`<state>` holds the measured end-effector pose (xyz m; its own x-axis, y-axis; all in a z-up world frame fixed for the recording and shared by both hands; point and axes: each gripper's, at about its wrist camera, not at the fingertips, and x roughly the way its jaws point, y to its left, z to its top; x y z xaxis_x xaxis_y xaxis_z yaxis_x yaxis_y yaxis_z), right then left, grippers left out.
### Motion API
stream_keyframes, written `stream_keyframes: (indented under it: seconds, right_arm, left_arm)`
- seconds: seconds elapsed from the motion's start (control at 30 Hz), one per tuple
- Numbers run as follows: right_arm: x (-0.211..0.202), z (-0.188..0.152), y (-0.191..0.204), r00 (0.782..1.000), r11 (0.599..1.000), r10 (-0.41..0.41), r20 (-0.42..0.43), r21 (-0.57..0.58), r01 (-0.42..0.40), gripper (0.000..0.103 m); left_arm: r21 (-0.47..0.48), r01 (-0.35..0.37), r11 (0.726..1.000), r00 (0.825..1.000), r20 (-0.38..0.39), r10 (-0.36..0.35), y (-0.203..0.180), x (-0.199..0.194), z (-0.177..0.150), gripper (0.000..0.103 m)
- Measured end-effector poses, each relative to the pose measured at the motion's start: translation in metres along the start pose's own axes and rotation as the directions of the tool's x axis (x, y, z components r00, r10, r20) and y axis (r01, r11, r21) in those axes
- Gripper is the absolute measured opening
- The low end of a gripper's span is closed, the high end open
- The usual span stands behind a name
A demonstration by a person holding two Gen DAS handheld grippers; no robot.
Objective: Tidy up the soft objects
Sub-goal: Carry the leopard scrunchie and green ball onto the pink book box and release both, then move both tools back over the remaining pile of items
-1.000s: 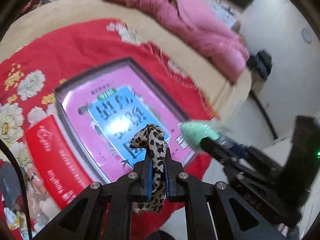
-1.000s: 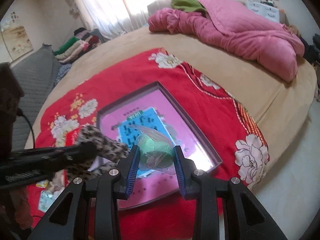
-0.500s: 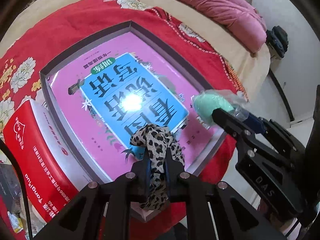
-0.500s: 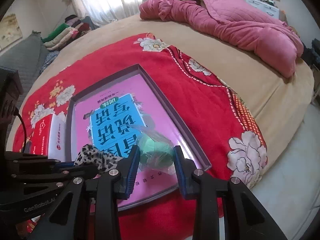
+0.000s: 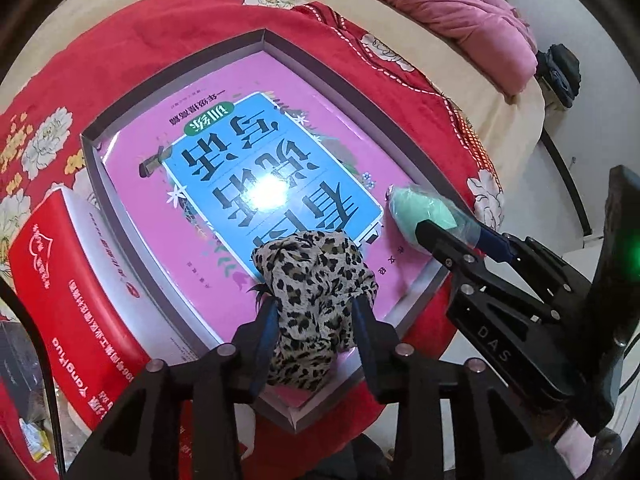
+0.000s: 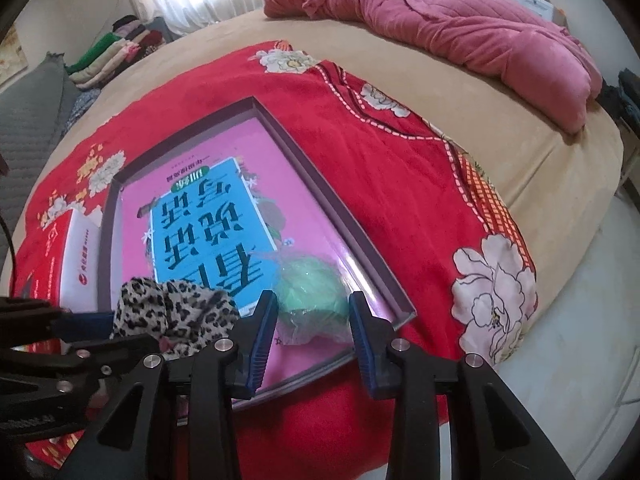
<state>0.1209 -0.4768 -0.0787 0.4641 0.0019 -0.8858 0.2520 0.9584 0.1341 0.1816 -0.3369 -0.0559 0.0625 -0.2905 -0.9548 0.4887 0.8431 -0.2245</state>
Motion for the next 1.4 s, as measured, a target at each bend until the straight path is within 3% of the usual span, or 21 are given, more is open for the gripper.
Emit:
stream_keyframes:
  seconds: [0.2,0.37,0.57,0.77,0.87,0.97,1.4]
  right_arm:
    - [-0.003,-0.003,-0.003,1.000,1.000,-0.021,0.002,0.012,0.021,0.041]
    - [-0.007,-0.002,-0.002,1.000,1.000,-0.027,0.002,0.008,0.027,0.052]
    - [-0.013,-0.003,0.004,0.999,0.999,-0.032,0.000,0.001,0.032,0.060]
    - [-0.024,-0.006,0.011,0.999,0.999,-0.034,0.004,-0.007,0.034,0.060]
    - [-0.035,-0.008,0.014,0.999,1.000,-0.028,0.021,-0.005,0.028,0.060]
    - [-0.048,-0.008,0.018,0.998,0.999,-0.040,0.042,-0.008,0.041,0.072]
    - [-0.106,-0.010,0.042,0.989,0.998,-0.056,0.137,-0.027,0.061,0.075]
  left_arm:
    - [0.004,0.012,1.000,1.000,0.020,-0.012,-0.002,-0.013,-0.004,0.043]
    - [0.007,0.016,1.000,0.999,0.052,-0.016,-0.002,-0.029,-0.010,0.051]
    - [-0.003,0.011,1.000,0.997,0.083,-0.011,0.001,-0.045,-0.019,0.051]
    - [-0.010,0.004,1.000,0.992,0.124,-0.003,0.006,-0.061,-0.029,0.053]
    - [-0.012,-0.009,1.000,0.990,0.143,0.011,0.009,-0.068,-0.034,0.058]
    - [-0.013,-0.012,1.000,0.986,0.164,0.014,0.011,-0.076,-0.040,0.058]
    - [-0.025,-0.056,0.998,0.971,0.232,0.060,0.022,-0.105,-0.070,0.066]
